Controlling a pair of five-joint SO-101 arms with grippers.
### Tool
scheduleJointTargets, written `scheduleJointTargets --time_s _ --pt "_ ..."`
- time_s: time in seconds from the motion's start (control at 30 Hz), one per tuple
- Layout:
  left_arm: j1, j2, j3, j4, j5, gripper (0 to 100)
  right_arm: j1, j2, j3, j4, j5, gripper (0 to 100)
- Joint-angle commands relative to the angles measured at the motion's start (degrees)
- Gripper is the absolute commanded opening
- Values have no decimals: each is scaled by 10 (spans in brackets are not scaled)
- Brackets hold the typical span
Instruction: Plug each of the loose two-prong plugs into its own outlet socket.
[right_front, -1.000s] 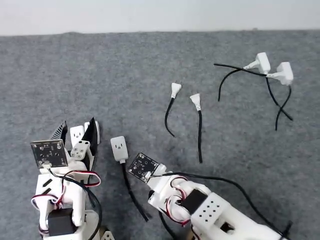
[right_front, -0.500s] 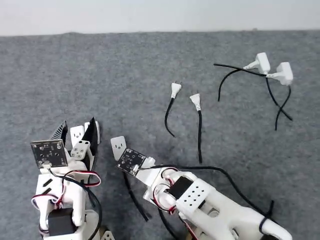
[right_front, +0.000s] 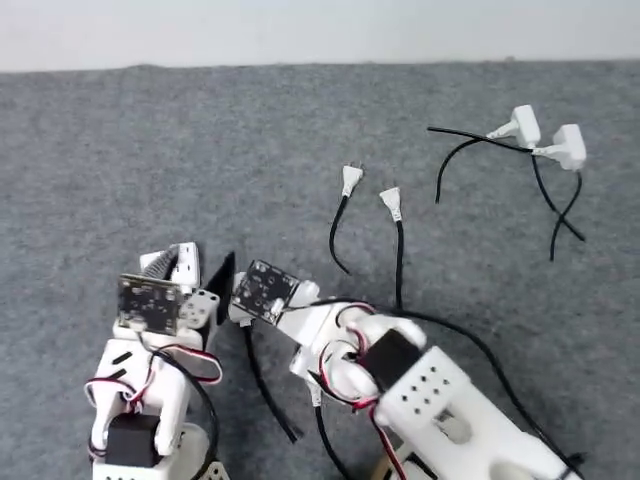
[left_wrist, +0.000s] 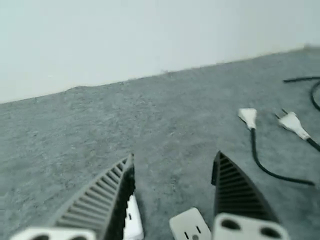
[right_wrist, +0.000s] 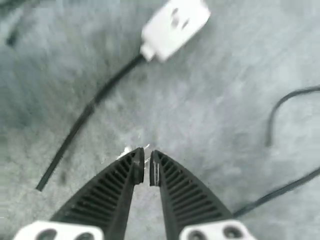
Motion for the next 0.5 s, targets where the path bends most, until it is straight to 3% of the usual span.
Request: scheduleJointTargets --time_s 0.0,0.3,0.37,0.47 --pt "18 -11 -28 17 -19 246 8 -27 -95 36 7 8" --pt "-5 -11 -29 14 -15 246 18 -28 -23 42 -33 13" --pt "-28 -11 -29 5 -4 246 22 -28 28 17 -45 62" --pt "-55 -11 -27 -4 23 246 29 -28 89 -7 -60 220"
